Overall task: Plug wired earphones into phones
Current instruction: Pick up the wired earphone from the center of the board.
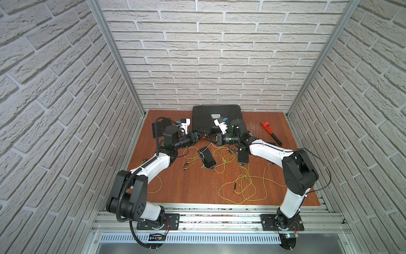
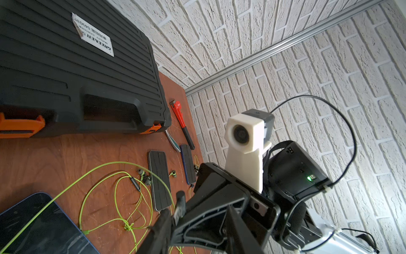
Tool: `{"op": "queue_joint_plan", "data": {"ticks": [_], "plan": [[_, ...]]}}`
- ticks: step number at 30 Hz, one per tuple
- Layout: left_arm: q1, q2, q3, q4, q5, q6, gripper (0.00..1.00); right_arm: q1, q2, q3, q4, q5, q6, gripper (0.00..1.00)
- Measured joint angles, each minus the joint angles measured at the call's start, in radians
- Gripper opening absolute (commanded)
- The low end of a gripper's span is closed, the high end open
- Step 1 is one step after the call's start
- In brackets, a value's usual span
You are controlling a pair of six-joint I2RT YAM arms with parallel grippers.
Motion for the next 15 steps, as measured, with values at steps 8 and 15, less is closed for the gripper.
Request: {"op": "queue_joint_plan", "data": {"ticks": [8,15], "plan": [[-0.003,0.000,0.000,-0.001,-0.001,0.008,0.47,-0.001,0.000,0.000,0.021,0.010,0.026,0.06],[-0.005,0.005,0.000,-0.001,-0.003,0.013,0.39,0.003,0.000,0.000,0.024,-0.001,0.032,0.06]]}}
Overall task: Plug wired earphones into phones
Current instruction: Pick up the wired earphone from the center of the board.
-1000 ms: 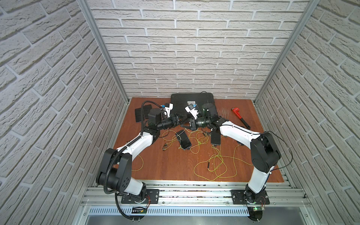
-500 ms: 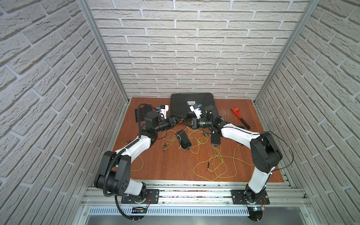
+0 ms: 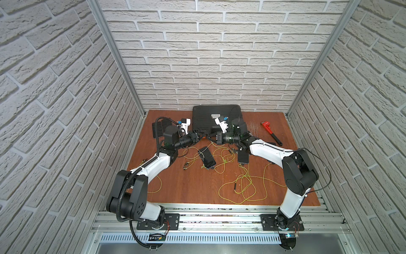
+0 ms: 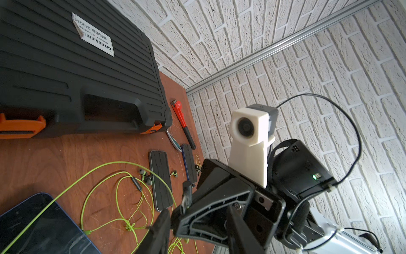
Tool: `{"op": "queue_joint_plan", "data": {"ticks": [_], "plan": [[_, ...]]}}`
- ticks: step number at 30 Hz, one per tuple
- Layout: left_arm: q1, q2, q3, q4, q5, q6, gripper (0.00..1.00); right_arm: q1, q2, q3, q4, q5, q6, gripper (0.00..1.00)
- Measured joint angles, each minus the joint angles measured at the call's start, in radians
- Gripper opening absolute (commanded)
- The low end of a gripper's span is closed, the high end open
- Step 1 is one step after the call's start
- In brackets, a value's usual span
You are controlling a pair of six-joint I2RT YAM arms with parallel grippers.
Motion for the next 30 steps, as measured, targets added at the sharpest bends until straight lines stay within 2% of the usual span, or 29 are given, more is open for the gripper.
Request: {"op": "queue_joint_plan", "data": {"ticks": [7,16,24,25,27,30], "plan": [[0.000,0.003,0.000,0.000,-0.007,0.002,0.30,0.007,0.000,0.000,0.000,-0.011,0.007,0.06],[0.000,0.003,0.000,-0.001,-0.018,0.003,0.13,0.014,0.000,0.001,0.000,-0.016,0.011,0.06],[0.000,0.003,0.000,-0.003,-0.019,0.004,0.08,0.015,0.000,0.005,-0.001,-0.027,0.011,0.06],[0.000,0.003,0.000,-0.005,-0.019,0.004,0.07,0.015,0.000,0.005,-0.001,-0.028,0.011,0.10],[0.000,0.003,0.000,-0.007,-0.019,0.004,0.03,0.015,0.000,0.009,-0.009,-0.031,0.010,0.25],[0.000,0.003,0.000,-0.010,-0.016,0.006,0.00,0.005,0.000,0.025,-0.047,-0.040,0.000,0.32]]}}
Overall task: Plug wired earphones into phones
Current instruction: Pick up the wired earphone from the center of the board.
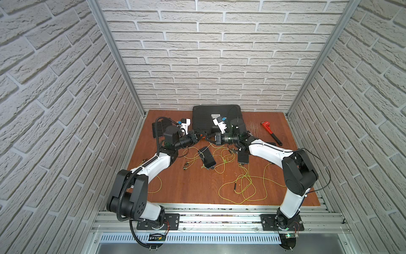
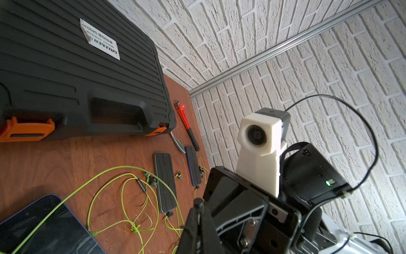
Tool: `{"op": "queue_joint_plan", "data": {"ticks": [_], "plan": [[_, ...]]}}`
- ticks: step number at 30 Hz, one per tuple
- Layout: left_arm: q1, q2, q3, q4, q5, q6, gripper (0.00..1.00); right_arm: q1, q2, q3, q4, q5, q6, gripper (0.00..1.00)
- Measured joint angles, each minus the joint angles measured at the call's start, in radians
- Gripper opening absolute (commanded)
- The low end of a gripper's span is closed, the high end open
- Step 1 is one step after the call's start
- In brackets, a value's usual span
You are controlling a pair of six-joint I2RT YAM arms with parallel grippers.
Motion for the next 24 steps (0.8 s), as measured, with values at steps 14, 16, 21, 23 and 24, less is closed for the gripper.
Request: {"op": "queue_joint_plan", "data": {"ticks": [14,16,21,23,24], "plan": [[0.018,0.083,0.052,-0.019,0.150,-0.006,0.00,-0.131,0.050,0.019,0.116,-0.261,0.130,0.22],[0.018,0.084,0.052,-0.010,0.163,-0.013,0.00,-0.125,0.072,0.019,0.165,-0.280,0.172,0.22],[0.018,0.086,0.054,0.013,0.182,-0.026,0.00,-0.112,0.107,0.019,0.243,-0.306,0.245,0.23],[0.018,0.089,0.055,0.023,0.184,-0.030,0.00,-0.109,0.108,0.019,0.264,-0.309,0.264,0.23],[0.018,0.091,0.055,0.026,0.185,-0.031,0.00,-0.109,0.108,0.019,0.282,-0.312,0.275,0.23]]}}
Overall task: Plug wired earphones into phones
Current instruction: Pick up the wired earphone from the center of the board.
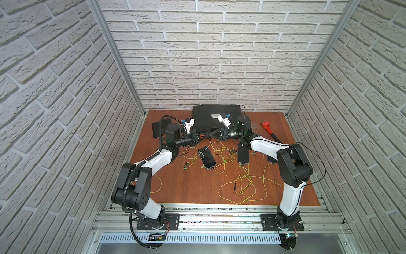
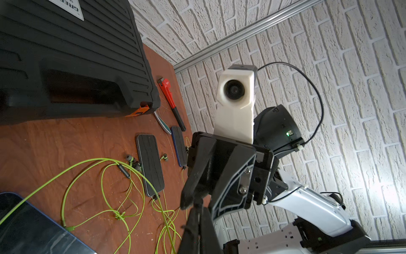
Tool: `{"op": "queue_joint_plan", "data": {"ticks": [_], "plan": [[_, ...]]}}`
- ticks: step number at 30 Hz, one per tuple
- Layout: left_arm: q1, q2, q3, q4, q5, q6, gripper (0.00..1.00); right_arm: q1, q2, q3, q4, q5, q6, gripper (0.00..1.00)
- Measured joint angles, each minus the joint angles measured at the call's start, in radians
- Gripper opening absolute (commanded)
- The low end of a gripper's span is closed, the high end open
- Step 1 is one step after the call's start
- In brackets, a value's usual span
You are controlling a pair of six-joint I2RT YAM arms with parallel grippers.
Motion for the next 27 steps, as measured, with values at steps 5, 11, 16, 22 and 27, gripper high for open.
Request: {"op": "queue_joint_plan", "data": {"ticks": [5,11,16,22,27], "plan": [[0.000,0.002,0.000,0.018,0.001,-0.001,0.00,0.001,0.000,0.000,0.028,0.000,0.027,0.21],[0.000,0.003,0.000,0.034,0.001,-0.008,0.00,0.001,0.002,0.000,0.048,0.003,0.049,0.19],[0.000,0.003,0.000,0.037,-0.005,-0.013,0.00,0.006,0.024,0.000,0.094,0.000,0.080,0.19],[0.002,0.005,0.000,0.038,-0.010,-0.016,0.00,0.010,0.034,0.000,0.130,0.000,0.110,0.18],[0.002,0.005,0.000,0.039,-0.010,-0.016,0.00,0.010,0.034,0.000,0.132,0.001,0.114,0.14]]}}
